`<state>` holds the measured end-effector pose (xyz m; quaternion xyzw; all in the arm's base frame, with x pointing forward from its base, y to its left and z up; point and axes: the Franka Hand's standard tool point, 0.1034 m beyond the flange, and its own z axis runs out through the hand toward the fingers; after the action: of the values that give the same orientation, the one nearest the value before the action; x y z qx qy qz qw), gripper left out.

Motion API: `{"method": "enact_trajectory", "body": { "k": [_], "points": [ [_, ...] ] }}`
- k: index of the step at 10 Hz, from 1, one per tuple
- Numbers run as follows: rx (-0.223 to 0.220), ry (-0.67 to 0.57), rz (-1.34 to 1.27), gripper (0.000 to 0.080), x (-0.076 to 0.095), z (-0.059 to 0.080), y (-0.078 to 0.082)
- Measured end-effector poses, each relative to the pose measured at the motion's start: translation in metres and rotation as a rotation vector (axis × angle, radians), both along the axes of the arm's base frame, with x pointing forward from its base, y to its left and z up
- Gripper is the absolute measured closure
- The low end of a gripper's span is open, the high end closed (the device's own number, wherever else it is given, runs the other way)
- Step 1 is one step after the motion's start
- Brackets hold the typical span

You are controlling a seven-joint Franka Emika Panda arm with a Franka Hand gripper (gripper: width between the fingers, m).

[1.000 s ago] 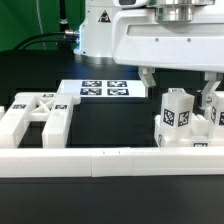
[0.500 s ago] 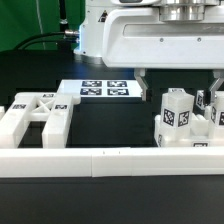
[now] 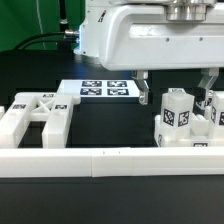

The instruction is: Assemble chair

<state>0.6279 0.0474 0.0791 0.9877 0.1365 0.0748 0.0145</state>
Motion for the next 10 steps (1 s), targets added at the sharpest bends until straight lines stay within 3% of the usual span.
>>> {"method": "enact_trajectory", "body": {
  "k": [2,4,5,6,7,10],
  "points": [
    [-0.041,0.002,0.146,0.0151,0.0001,0.0000,-0.0008],
    [-0.041,0.002,0.143,0.0173,0.0002,0.0000,-0.0014],
    [-0.041,0.002,0.143,0.0359,0.0002,0.0000,-0.0014],
    [-0.039,0.002,0.135,0.0359,0.0002,0.0000,-0.0013],
    [-0.037,0.001,0.118,0.0511,0.0002,0.0001,-0.0013],
    [-0.008,-0.003,-0.039,0.0511,0.0004,0.0002,-0.0009]
  ]
}}
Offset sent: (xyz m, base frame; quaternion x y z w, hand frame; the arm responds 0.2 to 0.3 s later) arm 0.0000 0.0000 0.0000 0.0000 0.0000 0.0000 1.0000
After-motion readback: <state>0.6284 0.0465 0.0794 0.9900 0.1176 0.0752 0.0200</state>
